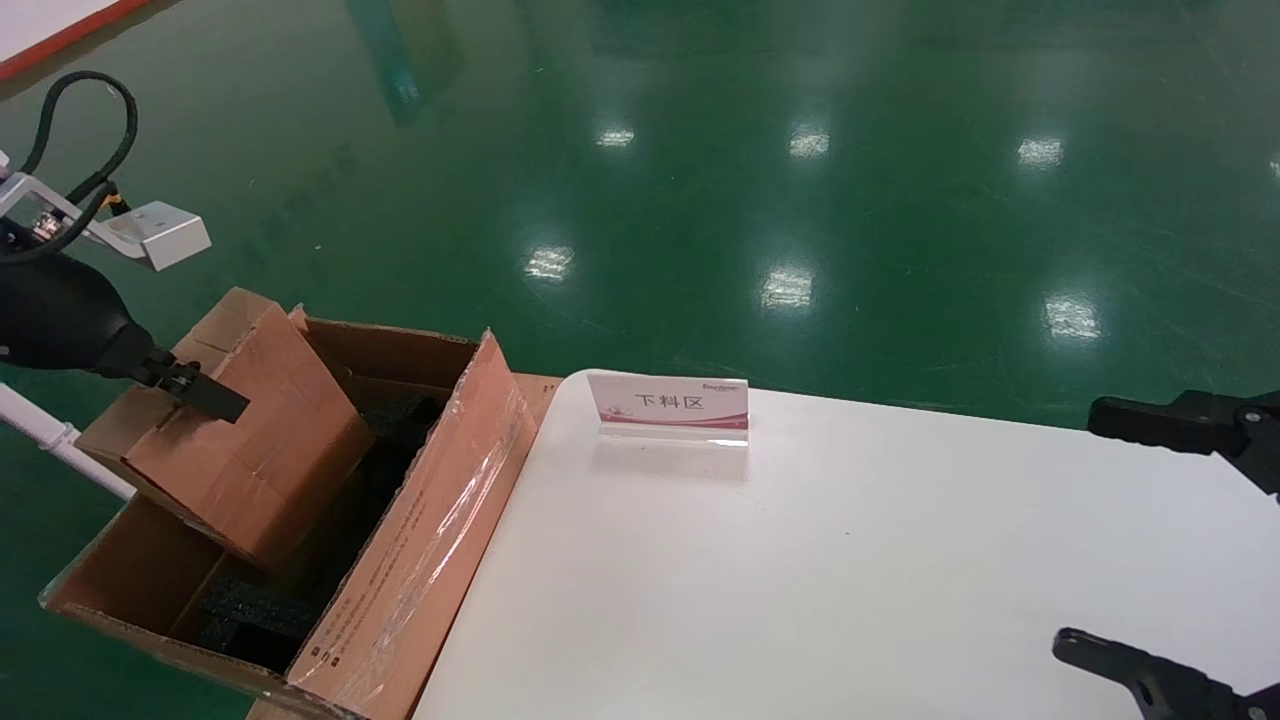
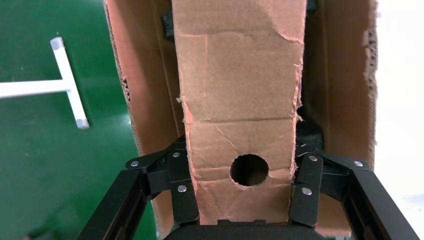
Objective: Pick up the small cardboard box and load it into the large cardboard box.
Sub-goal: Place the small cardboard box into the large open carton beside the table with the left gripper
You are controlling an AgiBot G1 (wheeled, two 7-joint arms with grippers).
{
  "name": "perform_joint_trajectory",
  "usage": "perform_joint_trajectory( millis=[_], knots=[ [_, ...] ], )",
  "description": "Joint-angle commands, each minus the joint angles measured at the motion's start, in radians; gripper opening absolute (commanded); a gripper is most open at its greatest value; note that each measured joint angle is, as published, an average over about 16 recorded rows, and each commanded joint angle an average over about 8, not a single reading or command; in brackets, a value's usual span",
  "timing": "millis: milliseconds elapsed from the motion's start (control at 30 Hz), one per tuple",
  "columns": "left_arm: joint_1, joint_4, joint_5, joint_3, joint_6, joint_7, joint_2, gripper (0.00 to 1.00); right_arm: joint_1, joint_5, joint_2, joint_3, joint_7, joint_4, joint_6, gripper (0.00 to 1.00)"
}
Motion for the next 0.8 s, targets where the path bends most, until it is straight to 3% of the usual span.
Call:
perform_joint_trajectory(
  millis=[33, 367, 800],
  knots=[
    [0.021, 0.007, -0.004, 0.003, -0.016, -0.012, -0.002, 0.00, 0.000, 0.000, 0.000, 0.000, 0.000, 0.000, 0.000, 1.00],
    [0.127, 0.029, -0.011, 0.020, -0.100, -0.043, 0.002, 0.00, 0.000, 0.000, 0.000, -0.001, 0.000, 0.000, 0.000, 1.00],
    [0.191, 0.031, 0.051, 0.048, -0.207, -0.080, 0.009, 0.00, 0.000, 0.001, 0.001, -0.001, -0.001, 0.000, 0.001, 1.00]
  ],
)
